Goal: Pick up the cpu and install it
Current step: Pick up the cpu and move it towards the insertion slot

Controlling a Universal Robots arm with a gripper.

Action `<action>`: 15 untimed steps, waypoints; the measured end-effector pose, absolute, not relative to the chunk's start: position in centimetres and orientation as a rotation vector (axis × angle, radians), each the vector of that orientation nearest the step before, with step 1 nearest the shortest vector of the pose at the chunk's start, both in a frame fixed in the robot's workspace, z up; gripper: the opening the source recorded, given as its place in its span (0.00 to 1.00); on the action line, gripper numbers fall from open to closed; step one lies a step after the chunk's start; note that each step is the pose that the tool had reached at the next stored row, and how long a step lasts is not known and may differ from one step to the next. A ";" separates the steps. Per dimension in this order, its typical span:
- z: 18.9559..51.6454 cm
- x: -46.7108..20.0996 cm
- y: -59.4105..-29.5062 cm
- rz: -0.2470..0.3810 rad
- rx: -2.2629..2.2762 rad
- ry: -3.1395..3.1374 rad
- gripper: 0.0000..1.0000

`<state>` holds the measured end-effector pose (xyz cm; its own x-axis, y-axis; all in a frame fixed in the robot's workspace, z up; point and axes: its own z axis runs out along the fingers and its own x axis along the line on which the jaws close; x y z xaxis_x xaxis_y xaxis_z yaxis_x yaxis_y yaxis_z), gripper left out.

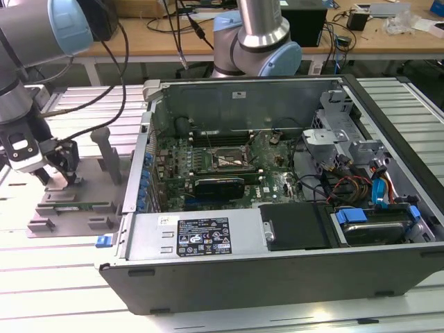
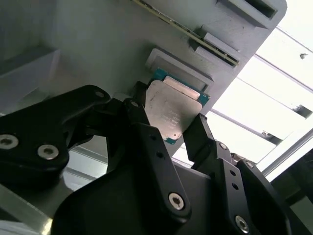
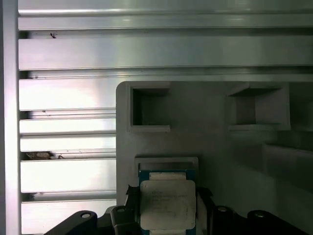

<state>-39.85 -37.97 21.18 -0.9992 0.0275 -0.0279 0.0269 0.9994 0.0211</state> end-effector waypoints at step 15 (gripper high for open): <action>25.6 -39.9 -37.8 0.032 0.042 3.113 0.55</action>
